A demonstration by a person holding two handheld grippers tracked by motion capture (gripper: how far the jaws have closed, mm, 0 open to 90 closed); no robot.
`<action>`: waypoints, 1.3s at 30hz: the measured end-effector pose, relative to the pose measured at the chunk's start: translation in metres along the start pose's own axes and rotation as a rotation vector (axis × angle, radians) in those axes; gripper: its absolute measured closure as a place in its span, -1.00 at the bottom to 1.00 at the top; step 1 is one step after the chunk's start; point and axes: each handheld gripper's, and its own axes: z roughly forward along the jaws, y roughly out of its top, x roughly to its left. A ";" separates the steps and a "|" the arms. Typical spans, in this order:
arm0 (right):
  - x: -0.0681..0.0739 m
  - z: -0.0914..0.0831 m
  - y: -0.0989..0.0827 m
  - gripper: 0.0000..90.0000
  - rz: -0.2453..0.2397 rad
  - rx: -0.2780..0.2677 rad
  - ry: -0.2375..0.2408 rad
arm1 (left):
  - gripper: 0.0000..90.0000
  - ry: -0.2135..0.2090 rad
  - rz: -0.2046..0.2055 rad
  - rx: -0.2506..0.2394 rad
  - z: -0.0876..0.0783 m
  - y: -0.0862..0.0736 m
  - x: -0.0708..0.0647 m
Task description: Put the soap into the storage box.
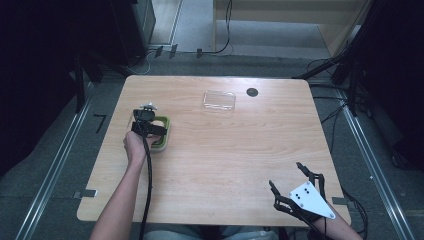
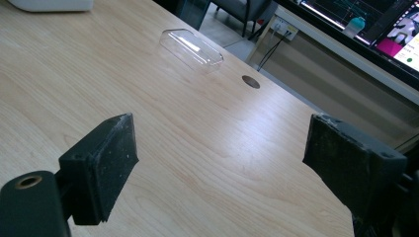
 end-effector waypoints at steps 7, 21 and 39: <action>0.000 -0.001 0.000 -0.71 0.001 -0.001 -0.002 | -0.32 0.001 -0.004 0.005 -0.003 0.002 0.001; 0.000 -0.002 -0.001 -0.71 0.000 0.001 -0.005 | -0.67 0.007 -0.006 0.034 -0.014 0.005 0.005; 0.001 -0.001 0.001 -0.71 -0.004 -0.002 -0.003 | -0.84 -0.051 0.004 0.031 -0.050 -0.008 0.006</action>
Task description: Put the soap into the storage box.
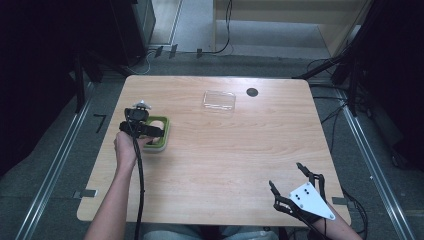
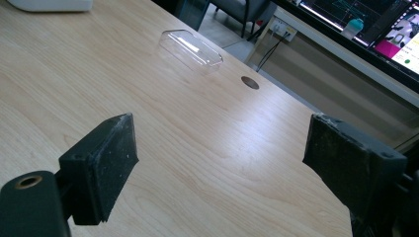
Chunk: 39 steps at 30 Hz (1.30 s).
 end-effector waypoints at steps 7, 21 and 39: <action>0.000 0.000 0.000 -0.71 -0.002 -0.002 0.001 | -0.91 0.000 0.022 0.009 -0.007 -0.007 -0.004; 0.001 0.000 0.000 -0.71 -0.006 -0.002 0.002 | -0.93 -0.013 0.048 0.020 -0.020 -0.025 -0.011; 0.001 0.000 0.000 -0.71 -0.011 -0.004 0.004 | -0.94 -0.014 0.095 0.048 -0.034 -0.054 -0.015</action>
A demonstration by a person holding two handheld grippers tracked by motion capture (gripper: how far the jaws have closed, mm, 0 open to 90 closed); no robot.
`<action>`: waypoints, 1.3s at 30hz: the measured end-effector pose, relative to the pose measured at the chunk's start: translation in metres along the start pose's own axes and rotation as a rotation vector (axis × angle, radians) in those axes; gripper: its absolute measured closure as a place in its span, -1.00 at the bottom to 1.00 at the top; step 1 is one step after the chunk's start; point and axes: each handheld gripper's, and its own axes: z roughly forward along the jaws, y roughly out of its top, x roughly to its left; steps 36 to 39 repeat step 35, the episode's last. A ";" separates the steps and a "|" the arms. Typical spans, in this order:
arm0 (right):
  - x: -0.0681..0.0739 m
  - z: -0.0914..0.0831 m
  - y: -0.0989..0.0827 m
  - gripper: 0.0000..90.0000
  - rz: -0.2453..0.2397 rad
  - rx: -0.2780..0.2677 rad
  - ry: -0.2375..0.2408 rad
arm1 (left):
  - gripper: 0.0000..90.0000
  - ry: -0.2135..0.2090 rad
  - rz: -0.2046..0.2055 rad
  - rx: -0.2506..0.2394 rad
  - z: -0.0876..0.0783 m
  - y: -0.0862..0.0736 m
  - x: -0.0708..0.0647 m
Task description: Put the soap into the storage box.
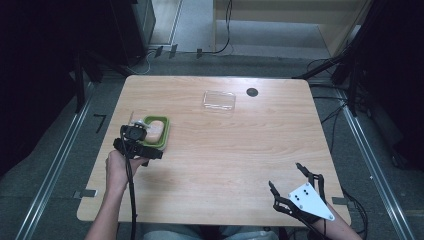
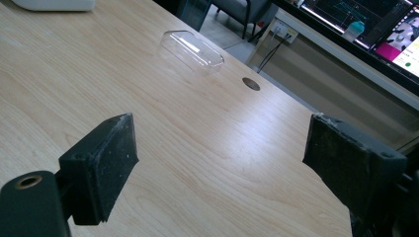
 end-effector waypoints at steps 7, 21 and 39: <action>0.000 0.000 0.000 -0.71 -0.003 -0.001 0.001 | -0.94 0.002 0.008 0.026 0.000 -0.012 0.000; 0.001 0.000 0.000 -0.71 -0.007 -0.002 -0.001 | -0.94 0.008 0.006 0.078 0.004 -0.040 0.005; 0.000 0.000 -0.001 -0.71 -0.009 -0.005 -0.004 | -0.94 0.016 0.005 0.117 0.012 -0.057 0.007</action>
